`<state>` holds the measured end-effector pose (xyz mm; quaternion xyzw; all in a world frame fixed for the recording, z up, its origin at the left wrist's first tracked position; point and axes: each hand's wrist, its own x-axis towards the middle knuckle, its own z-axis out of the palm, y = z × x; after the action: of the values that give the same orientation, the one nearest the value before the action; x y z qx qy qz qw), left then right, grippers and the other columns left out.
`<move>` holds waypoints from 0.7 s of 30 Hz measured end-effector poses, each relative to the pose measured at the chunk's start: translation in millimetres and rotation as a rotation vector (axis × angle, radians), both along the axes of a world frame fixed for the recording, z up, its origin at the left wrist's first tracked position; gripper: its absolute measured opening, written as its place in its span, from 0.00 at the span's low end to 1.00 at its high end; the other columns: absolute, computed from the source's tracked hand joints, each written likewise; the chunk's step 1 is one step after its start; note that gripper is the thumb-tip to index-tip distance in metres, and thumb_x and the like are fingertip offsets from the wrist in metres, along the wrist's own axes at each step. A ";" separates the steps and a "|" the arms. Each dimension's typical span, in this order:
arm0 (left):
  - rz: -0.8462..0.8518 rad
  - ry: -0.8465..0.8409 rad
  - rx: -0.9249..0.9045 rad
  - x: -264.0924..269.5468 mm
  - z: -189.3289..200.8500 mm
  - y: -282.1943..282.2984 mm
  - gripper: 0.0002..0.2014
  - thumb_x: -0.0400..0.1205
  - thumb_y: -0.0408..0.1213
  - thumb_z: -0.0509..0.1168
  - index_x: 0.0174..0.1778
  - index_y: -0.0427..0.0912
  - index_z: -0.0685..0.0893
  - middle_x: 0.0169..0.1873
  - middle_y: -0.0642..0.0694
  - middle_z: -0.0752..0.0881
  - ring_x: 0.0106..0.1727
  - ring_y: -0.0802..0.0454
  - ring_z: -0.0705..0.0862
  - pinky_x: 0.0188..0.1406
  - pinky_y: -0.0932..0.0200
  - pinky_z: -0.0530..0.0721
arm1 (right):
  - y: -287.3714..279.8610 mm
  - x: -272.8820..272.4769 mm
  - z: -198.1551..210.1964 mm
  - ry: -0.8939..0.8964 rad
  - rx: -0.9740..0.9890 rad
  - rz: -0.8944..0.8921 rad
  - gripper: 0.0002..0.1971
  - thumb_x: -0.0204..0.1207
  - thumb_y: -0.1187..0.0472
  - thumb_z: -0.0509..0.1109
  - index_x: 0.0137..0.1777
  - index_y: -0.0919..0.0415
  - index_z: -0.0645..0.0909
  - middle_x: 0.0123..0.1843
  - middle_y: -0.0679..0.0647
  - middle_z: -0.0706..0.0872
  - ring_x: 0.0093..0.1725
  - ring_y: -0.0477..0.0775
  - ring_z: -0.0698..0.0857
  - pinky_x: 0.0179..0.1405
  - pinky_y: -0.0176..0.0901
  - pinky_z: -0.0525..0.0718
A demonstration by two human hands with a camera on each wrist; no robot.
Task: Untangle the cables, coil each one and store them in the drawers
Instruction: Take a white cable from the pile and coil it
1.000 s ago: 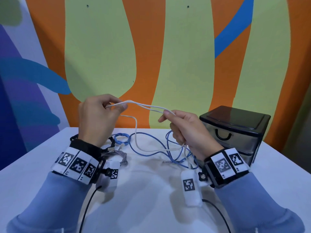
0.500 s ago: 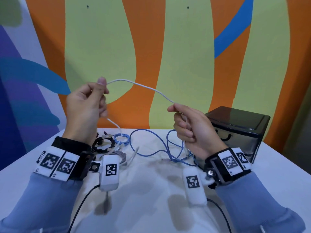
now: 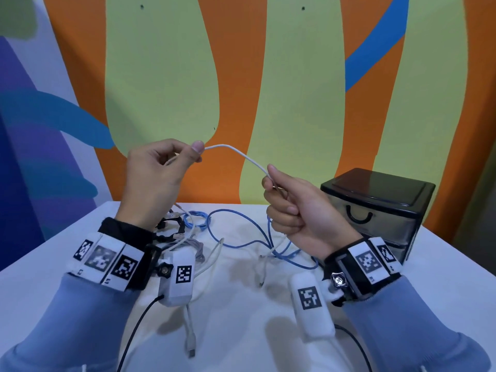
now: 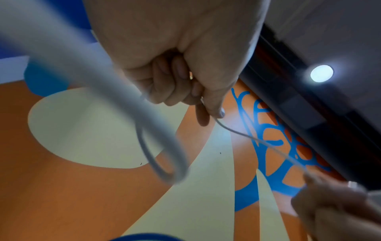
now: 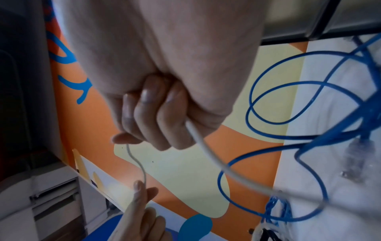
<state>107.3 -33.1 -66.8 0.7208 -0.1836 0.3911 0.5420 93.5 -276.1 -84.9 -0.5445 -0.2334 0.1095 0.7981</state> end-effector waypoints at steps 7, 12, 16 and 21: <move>0.141 0.147 0.366 7.8 -12.1 -12.1 0.17 0.83 0.56 0.75 0.35 0.49 0.92 0.23 0.46 0.78 0.27 0.54 0.70 0.25 0.63 0.63 | -1.4 -1.9 4.2 -0.014 0.126 -0.021 0.20 0.86 0.49 0.64 0.67 0.61 0.89 0.19 0.45 0.59 0.19 0.43 0.53 0.22 0.39 0.50; 0.076 0.134 0.310 6.5 -9.8 -19.3 0.14 0.89 0.49 0.70 0.41 0.48 0.91 0.26 0.49 0.75 0.27 0.58 0.68 0.26 0.63 0.63 | -3.2 1.2 3.0 0.001 0.163 -0.067 0.19 0.90 0.50 0.63 0.68 0.61 0.86 0.21 0.46 0.63 0.19 0.43 0.56 0.23 0.39 0.51; 0.148 0.009 0.086 7.7 -7.1 -13.6 0.14 0.93 0.50 0.64 0.46 0.46 0.85 0.29 0.49 0.77 0.29 0.55 0.69 0.31 0.52 0.66 | -3.0 -3.5 5.2 -0.003 0.114 -0.044 0.19 0.88 0.43 0.63 0.54 0.58 0.85 0.23 0.47 0.64 0.19 0.44 0.61 0.22 0.37 0.57; 0.103 -0.125 0.226 -0.4 -8.6 -22.1 0.12 0.91 0.50 0.69 0.47 0.47 0.89 0.25 0.45 0.72 0.28 0.53 0.66 0.28 0.53 0.64 | 2.1 -7.6 5.2 -0.028 0.006 -0.043 0.17 0.87 0.47 0.64 0.61 0.60 0.85 0.27 0.50 0.73 0.21 0.47 0.68 0.22 0.37 0.63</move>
<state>106.9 -55.2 -75.5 0.7598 -0.2228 0.4394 0.4242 85.9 -274.1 -79.8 -0.5486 -0.2332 0.0839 0.7985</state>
